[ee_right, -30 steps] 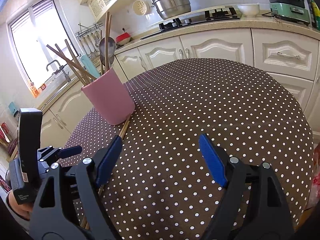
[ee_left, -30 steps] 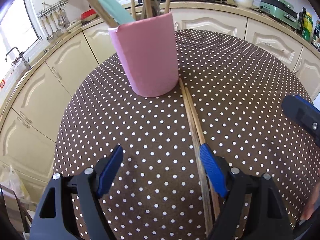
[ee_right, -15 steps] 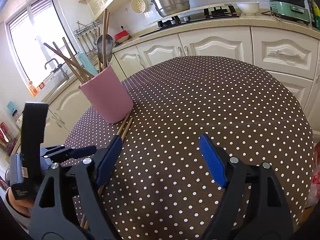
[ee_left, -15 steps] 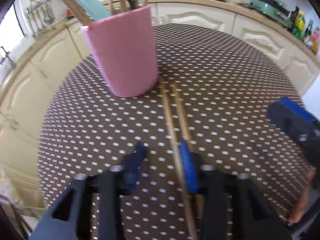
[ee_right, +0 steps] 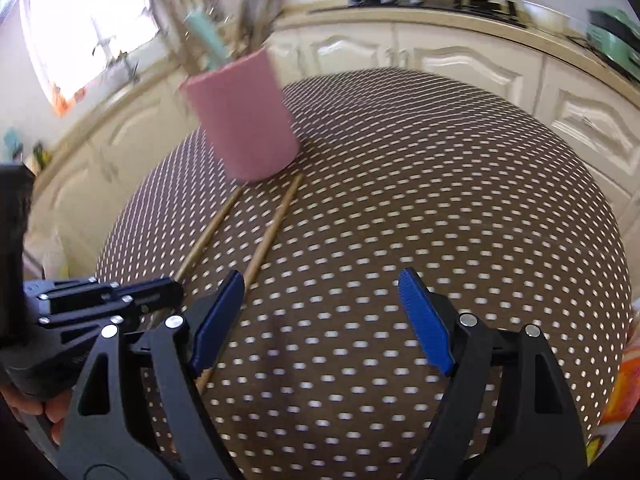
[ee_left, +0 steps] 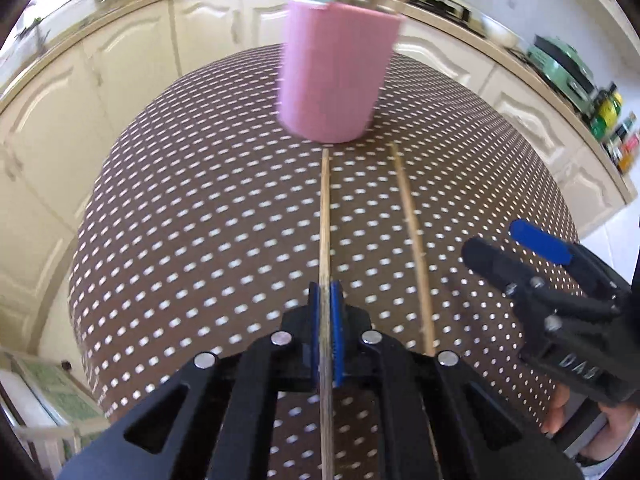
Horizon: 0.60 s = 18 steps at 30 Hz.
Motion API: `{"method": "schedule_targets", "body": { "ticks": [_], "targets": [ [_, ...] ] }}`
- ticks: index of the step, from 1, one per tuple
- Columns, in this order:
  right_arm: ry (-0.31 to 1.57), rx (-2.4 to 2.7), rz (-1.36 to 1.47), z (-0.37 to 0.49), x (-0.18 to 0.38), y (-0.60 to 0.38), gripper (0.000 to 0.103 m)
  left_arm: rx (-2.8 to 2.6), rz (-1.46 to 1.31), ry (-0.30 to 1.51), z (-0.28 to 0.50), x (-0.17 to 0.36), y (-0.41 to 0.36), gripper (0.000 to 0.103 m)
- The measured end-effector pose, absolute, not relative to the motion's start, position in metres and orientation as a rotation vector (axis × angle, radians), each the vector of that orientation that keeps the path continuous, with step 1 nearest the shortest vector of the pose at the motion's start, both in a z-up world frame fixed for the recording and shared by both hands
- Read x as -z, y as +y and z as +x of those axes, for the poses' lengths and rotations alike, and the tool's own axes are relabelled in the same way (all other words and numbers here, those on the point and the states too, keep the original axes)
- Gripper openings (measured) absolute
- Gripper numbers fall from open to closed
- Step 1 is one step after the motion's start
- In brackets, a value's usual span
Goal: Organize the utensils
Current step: 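Grasp a chopstick with the left tool while the right tool grasps another chopstick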
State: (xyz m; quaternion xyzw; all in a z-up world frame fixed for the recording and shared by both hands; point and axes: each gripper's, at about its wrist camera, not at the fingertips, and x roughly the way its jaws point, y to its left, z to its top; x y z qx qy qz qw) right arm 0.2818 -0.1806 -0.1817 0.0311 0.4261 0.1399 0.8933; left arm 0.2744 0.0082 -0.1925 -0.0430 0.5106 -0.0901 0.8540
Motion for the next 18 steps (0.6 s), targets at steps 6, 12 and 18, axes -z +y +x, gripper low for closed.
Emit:
{"method": "schedule_targets", "body": {
  "ticks": [6,12,18],
  "targets": [
    [1.001,-0.322,-0.074,0.3,0.184,-0.134,0.078,0.195,-0.152,1.104,0.271,0.189,0.037,0.006],
    [1.123,-0.359,-0.208,0.317,0.189,-0.111,0.043,0.211,-0.101,1.13,0.284,0.2,0.042,0.007],
    [1.215,-0.411,-0.241,0.336,0.187,-0.116,0.023,0.266,-0.05,1.19,0.302,0.203,0.023,0.022]
  ]
}}
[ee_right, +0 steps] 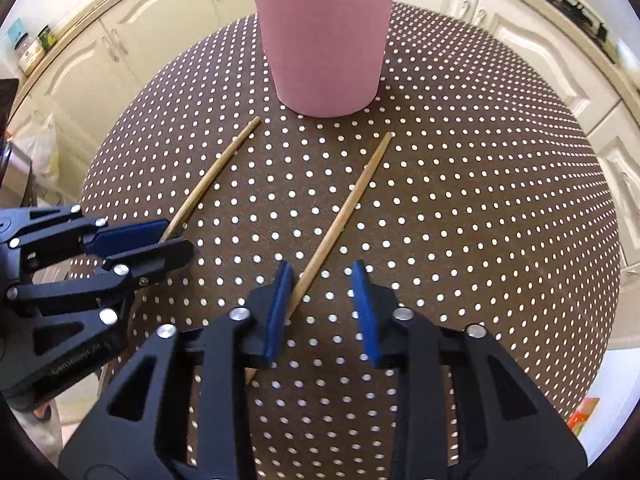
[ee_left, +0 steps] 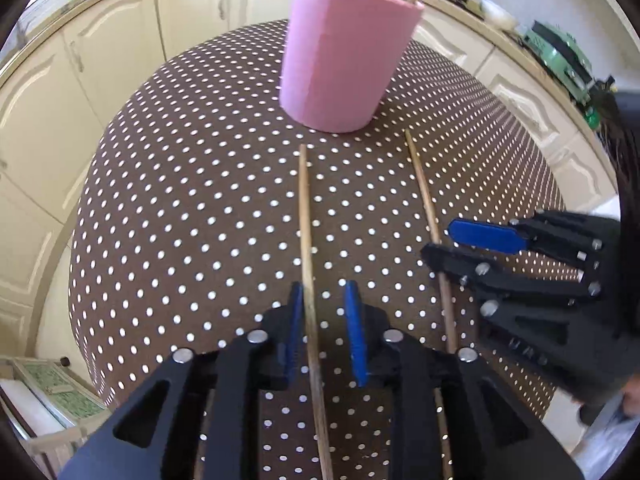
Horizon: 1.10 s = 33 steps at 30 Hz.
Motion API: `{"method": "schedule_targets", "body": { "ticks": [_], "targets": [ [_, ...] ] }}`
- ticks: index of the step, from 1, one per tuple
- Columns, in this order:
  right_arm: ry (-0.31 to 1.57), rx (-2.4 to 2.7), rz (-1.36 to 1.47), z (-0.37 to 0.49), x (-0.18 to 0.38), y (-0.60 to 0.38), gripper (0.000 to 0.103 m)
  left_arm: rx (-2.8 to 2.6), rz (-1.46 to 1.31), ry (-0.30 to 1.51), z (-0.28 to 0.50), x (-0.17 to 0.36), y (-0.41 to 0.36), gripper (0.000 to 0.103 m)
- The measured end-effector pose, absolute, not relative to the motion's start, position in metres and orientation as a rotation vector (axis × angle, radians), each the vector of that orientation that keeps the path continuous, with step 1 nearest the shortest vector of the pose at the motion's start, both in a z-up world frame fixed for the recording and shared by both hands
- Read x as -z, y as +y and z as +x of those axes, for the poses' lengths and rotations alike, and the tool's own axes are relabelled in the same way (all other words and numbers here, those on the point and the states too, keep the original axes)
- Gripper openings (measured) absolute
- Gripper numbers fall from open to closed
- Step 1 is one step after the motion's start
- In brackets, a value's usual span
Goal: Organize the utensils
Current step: 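Grasp a chopstick with the left tool while the right tool grasps another chopstick, then lift both chopsticks up over the pink cup with both tools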
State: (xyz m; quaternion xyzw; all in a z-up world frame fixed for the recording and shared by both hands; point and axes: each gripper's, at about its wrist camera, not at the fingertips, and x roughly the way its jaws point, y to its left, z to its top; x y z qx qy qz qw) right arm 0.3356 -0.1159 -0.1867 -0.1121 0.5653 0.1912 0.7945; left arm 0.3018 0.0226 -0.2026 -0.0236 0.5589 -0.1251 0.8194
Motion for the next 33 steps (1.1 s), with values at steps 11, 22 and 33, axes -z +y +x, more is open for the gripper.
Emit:
{"method": "schedule_targets", "body": {
  "ticks": [11,22,33],
  "targets": [
    [1.282,-0.467,-0.148,0.368,0.179,-0.159,0.006,0.24,0.007,1.157,0.305,0.206,0.003,0.006],
    [1.176,-0.484,-0.051,0.335,0.166,-0.211,0.006,0.215,-0.048,0.882,0.268,0.171,0.013,0.005],
    [0.985,-0.544,0.088,0.304,0.126,-0.257,0.006,0.193,-0.074,0.597,0.229,0.126,0.018,0.005]
  ]
}}
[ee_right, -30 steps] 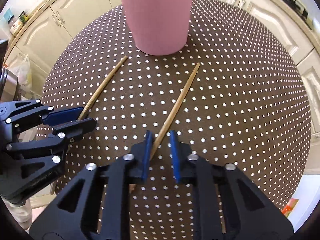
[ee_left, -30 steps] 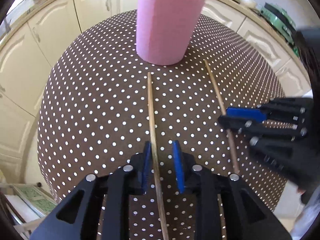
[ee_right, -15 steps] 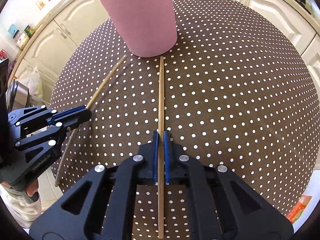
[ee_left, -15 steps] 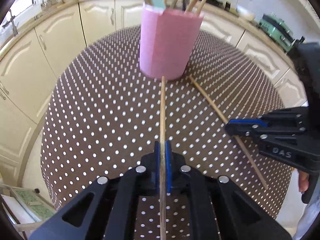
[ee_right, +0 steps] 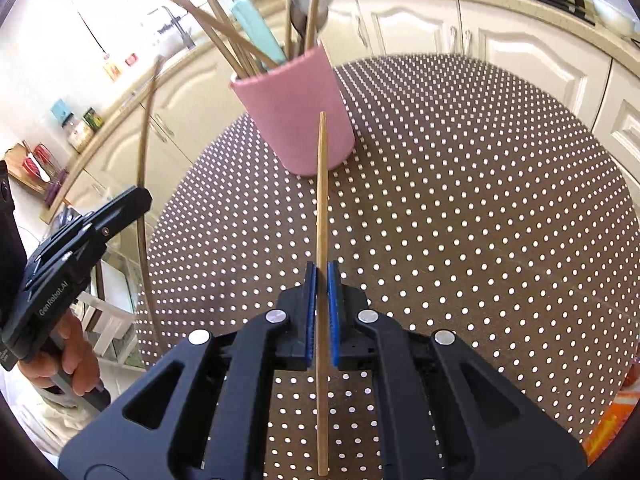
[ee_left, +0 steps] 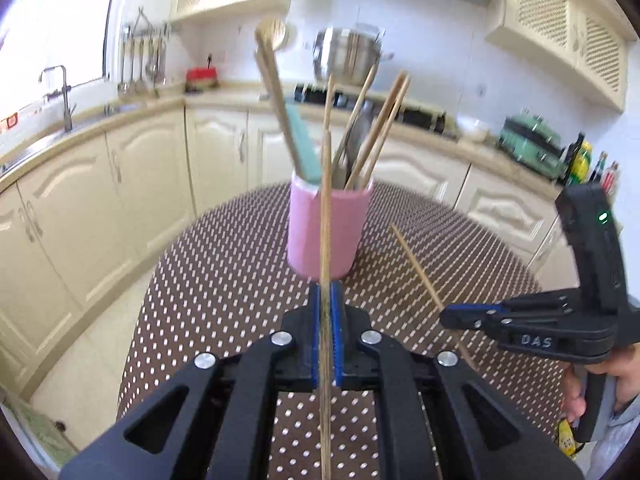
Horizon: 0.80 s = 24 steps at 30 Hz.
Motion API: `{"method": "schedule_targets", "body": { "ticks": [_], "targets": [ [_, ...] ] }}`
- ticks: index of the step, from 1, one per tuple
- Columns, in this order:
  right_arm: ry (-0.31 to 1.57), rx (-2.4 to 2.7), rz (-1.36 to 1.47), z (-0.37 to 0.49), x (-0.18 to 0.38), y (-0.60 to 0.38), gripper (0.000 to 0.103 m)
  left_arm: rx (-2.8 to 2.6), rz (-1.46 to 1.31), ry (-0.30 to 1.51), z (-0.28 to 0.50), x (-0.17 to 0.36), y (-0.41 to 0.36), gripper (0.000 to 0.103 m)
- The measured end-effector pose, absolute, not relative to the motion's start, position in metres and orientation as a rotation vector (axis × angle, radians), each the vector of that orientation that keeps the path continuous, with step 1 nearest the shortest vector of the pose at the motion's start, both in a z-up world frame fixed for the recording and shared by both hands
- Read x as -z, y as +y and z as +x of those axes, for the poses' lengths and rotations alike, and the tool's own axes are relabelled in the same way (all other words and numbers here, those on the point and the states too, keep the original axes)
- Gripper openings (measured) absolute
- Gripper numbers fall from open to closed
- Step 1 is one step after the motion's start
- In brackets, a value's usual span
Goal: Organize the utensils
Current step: 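Lift both chopsticks up over the pink cup with both tools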
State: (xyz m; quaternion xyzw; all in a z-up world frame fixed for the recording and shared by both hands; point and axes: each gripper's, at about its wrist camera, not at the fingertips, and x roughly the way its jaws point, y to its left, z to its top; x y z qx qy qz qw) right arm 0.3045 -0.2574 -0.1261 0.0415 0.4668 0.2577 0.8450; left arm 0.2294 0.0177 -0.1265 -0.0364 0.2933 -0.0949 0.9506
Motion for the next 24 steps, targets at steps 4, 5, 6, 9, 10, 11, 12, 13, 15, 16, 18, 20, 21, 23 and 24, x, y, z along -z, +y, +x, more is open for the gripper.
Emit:
{"method": "schedule_targets", "body": {
  "ticks": [4,5,6,9,10,11,12,13,15,16,18,20,21,23,24],
  "targets": [
    [0.926,-0.528,0.139,0.299,0.112,-0.28,0.006,0.206,-0.112,0.52,0.222,0.113,0.017,0.005],
    [0.906,-0.524,0.149,0.296,0.107,-0.286,0.006,0.206,-0.116,0.505,0.222,0.111,0.016,0.005],
    [0.891,-0.522,0.157,0.294,0.104,-0.29,0.006,0.203,-0.118,0.491,0.219,0.11,0.016,0.005],
    [0.821,-0.497,0.171,0.286,0.096,-0.304,0.006,0.191,-0.123,0.434,0.211,0.103,0.014,0.005],
    [0.804,-0.492,0.174,0.28,0.094,-0.303,0.006,0.189,-0.128,0.414,0.209,0.101,0.014,0.005],
    [0.788,-0.49,0.179,0.281,0.095,-0.306,0.006,0.187,-0.132,0.399,0.207,0.101,0.015,0.005],
    [0.768,-0.49,0.186,0.277,0.094,-0.31,0.006,0.183,-0.134,0.381,0.203,0.098,0.015,0.005],
    [0.751,-0.488,0.187,0.274,0.092,-0.309,0.006,0.176,-0.133,0.36,0.2,0.096,0.014,0.005],
    [0.714,-0.493,0.196,0.266,0.083,-0.31,0.006,0.172,-0.127,0.332,0.196,0.091,0.015,0.005],
    [0.698,-0.495,0.197,0.263,0.079,-0.308,0.006,0.172,-0.122,0.321,0.194,0.089,0.015,0.005],
    [0.662,-0.494,0.193,0.258,0.072,-0.305,0.006,0.163,-0.11,0.299,0.191,0.085,0.014,0.005],
    [0.618,-0.495,0.187,0.254,0.065,-0.304,0.006,0.158,-0.108,0.276,0.188,0.08,0.015,0.005],
    [0.598,-0.498,0.189,0.254,0.062,-0.299,0.006,0.155,-0.11,0.266,0.187,0.079,0.017,0.005],
    [0.566,-0.499,0.189,0.249,0.055,-0.298,0.006,0.153,-0.12,0.252,0.185,0.076,0.02,0.005],
    [0.549,-0.501,0.187,0.246,0.051,-0.297,0.006,0.152,-0.125,0.245,0.184,0.075,0.021,0.005]
  ]
}}
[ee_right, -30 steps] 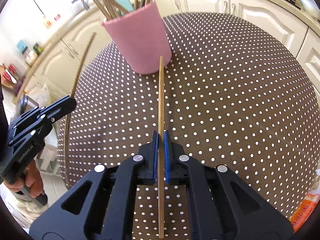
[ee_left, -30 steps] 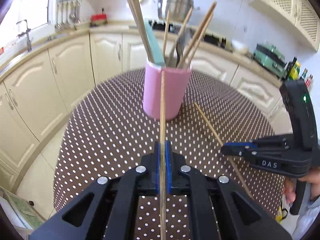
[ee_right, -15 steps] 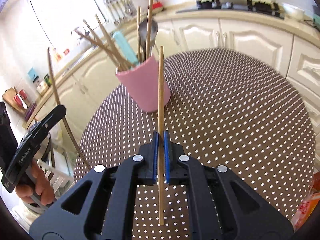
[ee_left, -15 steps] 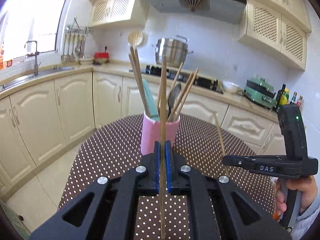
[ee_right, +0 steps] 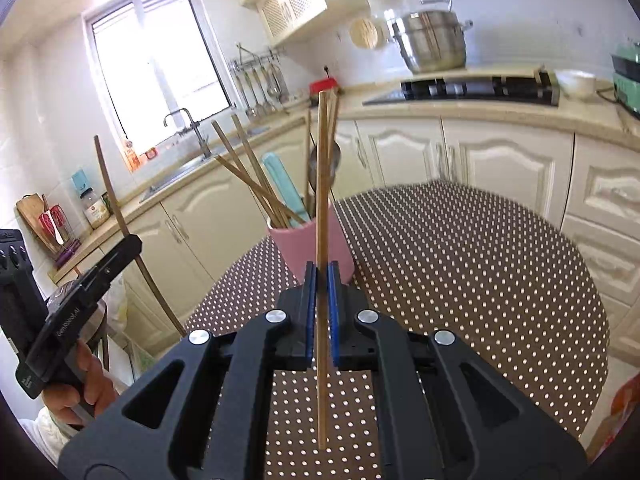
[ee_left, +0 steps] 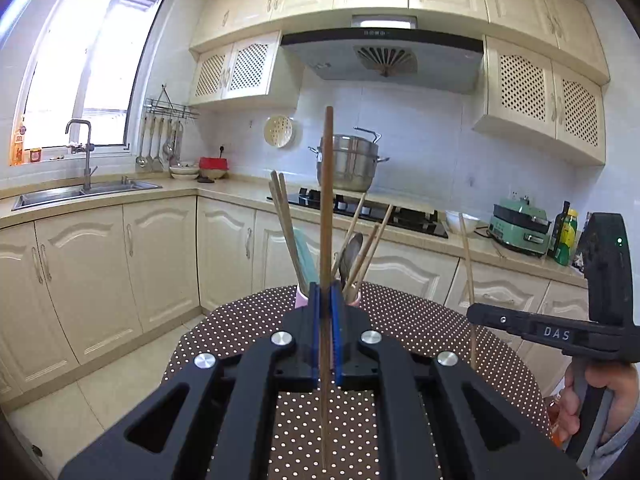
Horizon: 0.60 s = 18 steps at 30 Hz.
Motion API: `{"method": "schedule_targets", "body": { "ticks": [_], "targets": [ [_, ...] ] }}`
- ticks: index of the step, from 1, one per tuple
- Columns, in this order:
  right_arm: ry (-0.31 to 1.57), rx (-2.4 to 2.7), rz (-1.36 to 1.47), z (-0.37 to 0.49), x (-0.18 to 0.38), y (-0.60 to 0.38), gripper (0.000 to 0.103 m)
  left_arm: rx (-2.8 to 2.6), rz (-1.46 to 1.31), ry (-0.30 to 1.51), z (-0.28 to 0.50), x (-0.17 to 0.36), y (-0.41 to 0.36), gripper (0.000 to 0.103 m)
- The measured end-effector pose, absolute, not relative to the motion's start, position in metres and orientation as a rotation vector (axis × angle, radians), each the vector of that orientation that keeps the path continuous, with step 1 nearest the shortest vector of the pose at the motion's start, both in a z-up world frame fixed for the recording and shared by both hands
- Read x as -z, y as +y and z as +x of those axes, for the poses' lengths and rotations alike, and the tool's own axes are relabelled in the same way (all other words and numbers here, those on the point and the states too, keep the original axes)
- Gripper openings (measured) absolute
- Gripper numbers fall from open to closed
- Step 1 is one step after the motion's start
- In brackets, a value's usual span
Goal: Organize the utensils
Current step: 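Lift both chopsticks up over the pink cup with both tools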
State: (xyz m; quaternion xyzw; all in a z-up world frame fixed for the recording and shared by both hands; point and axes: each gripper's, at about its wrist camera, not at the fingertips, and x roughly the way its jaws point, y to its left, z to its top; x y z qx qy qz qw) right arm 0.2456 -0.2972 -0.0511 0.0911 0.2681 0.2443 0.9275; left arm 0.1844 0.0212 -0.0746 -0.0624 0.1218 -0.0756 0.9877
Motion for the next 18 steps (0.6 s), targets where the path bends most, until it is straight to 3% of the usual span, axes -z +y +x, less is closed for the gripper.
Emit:
{"method": "schedule_targets", "body": {
  "ticks": [18],
  "targets": [
    [0.439,-0.521,0.183,0.246,0.036,-0.281,0.006,0.162,-0.161,0.182,0.188,0.059,0.024,0.005]
  ]
}}
